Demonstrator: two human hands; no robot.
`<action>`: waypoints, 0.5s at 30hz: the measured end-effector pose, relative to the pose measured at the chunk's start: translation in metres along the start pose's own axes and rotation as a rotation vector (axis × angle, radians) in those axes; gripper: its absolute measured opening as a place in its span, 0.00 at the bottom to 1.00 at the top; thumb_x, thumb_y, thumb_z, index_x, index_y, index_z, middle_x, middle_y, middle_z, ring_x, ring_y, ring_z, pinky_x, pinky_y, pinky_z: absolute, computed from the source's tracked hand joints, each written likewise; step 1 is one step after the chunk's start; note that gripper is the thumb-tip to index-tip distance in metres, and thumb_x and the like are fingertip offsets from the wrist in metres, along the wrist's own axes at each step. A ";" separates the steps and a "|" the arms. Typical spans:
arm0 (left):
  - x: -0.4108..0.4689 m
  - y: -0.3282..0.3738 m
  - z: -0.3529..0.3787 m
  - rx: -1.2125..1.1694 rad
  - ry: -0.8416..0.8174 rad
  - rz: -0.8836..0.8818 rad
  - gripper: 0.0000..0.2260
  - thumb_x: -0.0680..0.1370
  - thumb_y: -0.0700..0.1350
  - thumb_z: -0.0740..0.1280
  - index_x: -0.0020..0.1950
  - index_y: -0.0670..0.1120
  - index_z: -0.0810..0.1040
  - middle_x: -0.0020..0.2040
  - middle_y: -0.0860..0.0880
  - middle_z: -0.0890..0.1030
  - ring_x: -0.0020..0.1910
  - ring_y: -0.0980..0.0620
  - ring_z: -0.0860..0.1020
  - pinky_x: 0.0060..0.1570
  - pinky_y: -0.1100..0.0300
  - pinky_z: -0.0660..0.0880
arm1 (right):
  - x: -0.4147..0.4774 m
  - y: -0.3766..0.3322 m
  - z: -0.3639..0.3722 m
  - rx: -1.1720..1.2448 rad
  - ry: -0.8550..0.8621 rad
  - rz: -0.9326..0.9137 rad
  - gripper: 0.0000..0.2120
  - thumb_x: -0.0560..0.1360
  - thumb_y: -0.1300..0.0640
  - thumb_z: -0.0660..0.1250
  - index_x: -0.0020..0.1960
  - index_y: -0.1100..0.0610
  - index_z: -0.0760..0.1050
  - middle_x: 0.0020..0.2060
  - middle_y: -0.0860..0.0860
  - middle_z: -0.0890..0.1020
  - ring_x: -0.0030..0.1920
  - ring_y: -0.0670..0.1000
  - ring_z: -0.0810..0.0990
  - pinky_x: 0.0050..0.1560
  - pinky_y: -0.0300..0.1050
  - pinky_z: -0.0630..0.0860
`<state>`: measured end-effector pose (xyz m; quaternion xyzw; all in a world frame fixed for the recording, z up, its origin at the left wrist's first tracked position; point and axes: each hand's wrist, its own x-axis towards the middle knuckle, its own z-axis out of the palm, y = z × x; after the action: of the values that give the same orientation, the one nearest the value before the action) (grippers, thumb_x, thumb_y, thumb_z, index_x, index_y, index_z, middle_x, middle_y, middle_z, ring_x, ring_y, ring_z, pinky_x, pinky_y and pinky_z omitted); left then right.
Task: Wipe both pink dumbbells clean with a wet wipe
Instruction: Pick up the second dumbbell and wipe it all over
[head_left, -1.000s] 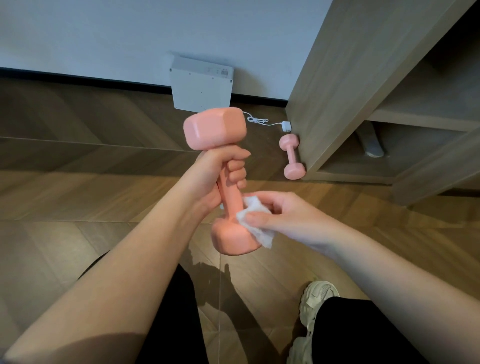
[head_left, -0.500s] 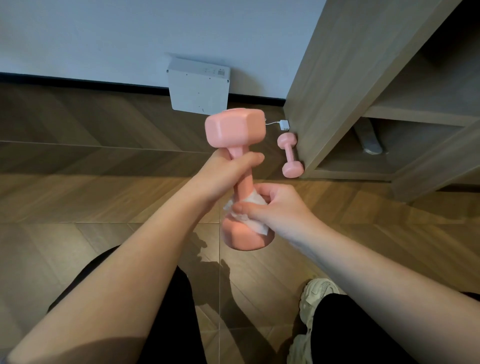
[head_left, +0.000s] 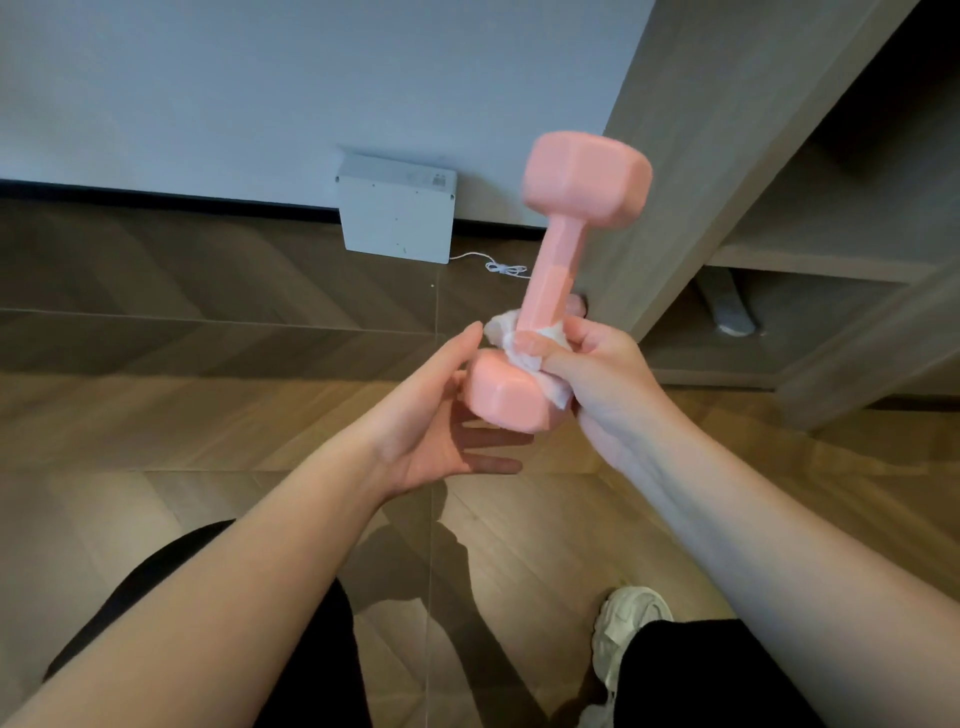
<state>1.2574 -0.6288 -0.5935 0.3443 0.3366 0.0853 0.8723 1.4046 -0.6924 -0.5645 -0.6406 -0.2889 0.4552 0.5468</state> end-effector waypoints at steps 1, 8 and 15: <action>0.000 -0.001 0.005 -0.043 -0.019 0.019 0.30 0.70 0.65 0.64 0.64 0.47 0.78 0.54 0.38 0.81 0.58 0.35 0.79 0.53 0.42 0.77 | 0.001 -0.002 0.001 0.015 0.010 -0.011 0.03 0.71 0.59 0.75 0.44 0.54 0.83 0.41 0.44 0.87 0.44 0.42 0.84 0.50 0.40 0.80; 0.003 -0.002 0.021 -0.099 0.026 0.207 0.24 0.69 0.60 0.68 0.59 0.48 0.79 0.52 0.40 0.82 0.52 0.40 0.81 0.49 0.47 0.81 | 0.001 -0.009 0.006 0.131 0.069 0.001 0.02 0.72 0.59 0.74 0.45 0.54 0.83 0.45 0.49 0.87 0.46 0.47 0.84 0.54 0.46 0.80; 0.005 -0.005 0.021 0.043 0.176 0.296 0.26 0.71 0.54 0.69 0.64 0.42 0.73 0.58 0.36 0.78 0.50 0.46 0.79 0.55 0.40 0.78 | 0.008 -0.027 -0.005 0.435 0.154 0.005 0.22 0.76 0.55 0.70 0.67 0.63 0.73 0.49 0.55 0.82 0.38 0.47 0.81 0.30 0.38 0.75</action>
<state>1.2741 -0.6422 -0.5882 0.3998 0.3591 0.2356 0.8097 1.4155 -0.6811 -0.5405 -0.5411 -0.1399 0.4578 0.6914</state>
